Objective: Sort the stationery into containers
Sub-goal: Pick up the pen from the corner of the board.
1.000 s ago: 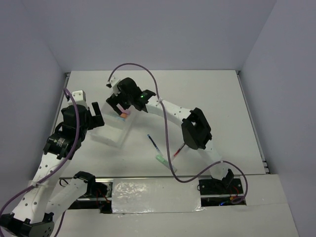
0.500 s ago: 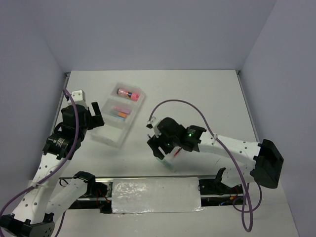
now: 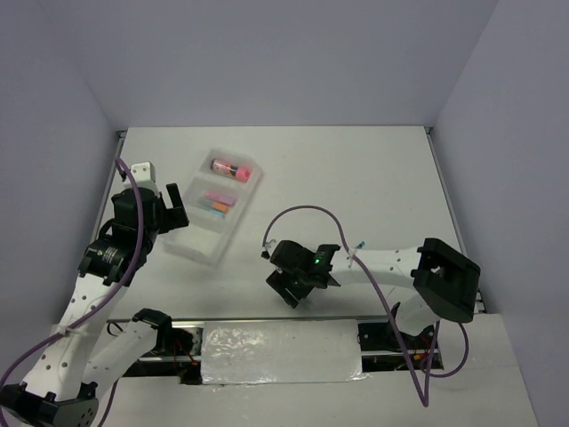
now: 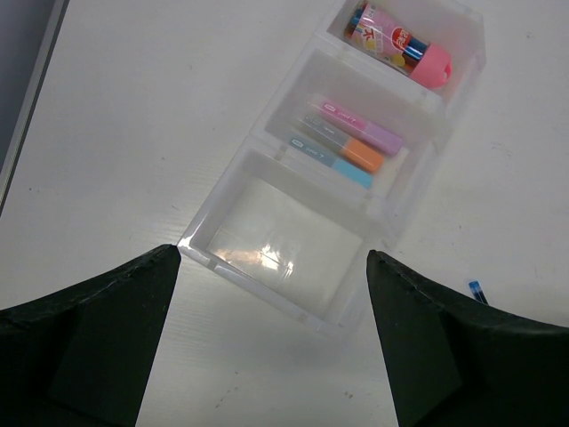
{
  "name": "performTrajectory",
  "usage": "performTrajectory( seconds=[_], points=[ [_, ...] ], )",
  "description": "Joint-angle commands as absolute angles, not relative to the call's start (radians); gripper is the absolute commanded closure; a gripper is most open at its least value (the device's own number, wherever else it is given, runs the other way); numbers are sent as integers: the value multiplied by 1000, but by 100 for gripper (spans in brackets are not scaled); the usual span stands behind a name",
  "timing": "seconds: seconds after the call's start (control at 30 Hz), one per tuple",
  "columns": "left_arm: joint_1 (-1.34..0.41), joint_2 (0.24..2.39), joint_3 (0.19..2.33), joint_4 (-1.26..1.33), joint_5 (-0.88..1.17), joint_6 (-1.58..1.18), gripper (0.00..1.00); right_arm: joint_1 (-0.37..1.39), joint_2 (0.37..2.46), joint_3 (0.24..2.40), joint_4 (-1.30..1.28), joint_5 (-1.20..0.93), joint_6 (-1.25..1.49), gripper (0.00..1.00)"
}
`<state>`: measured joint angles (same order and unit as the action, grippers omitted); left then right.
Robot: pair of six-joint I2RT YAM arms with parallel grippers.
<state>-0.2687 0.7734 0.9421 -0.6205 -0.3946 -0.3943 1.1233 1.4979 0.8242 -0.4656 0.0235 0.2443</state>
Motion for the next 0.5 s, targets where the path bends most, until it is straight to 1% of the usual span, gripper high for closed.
performTrajectory(
  seconds=[0.0, 0.03, 0.1, 0.13, 0.2, 0.23, 0.27, 0.33, 0.43, 0.47],
  points=[
    [-261, 775, 942, -584, -385, -377, 1, 1129, 1529, 819, -410, 75, 253, 31],
    [-261, 775, 942, -584, -387, -377, 1, 1127, 1540, 819, -402, 75, 253, 32],
    [-261, 776, 942, -583, -385, -377, 1, 1129, 1560, 825, -397, 57, 253, 42],
    [-261, 776, 943, -583, -385, -377, 1, 1132, 1577, 827, -387, 45, 256, 52],
    [-261, 776, 942, -584, -387, -379, 1, 1149, 1592, 836, -385, 11, 258, 61],
    [-261, 778, 942, -584, -388, -379, 1, 1154, 1598, 844, -388, 5, 258, 70],
    [-261, 778, 942, -581, -388, -379, 1, 1173, 1600, 850, -391, -8, 256, 74],
    [-261, 778, 942, -583, -387, -377, 1, 1193, 1597, 882, -423, -17, 259, 99],
    [-261, 781, 943, -583, -384, -377, 1, 1221, 1556, 923, -431, -50, 239, 99],
    [-261, 779, 942, -583, -382, -377, 1, 1223, 1511, 933, -417, -99, 212, 98]
  ],
)
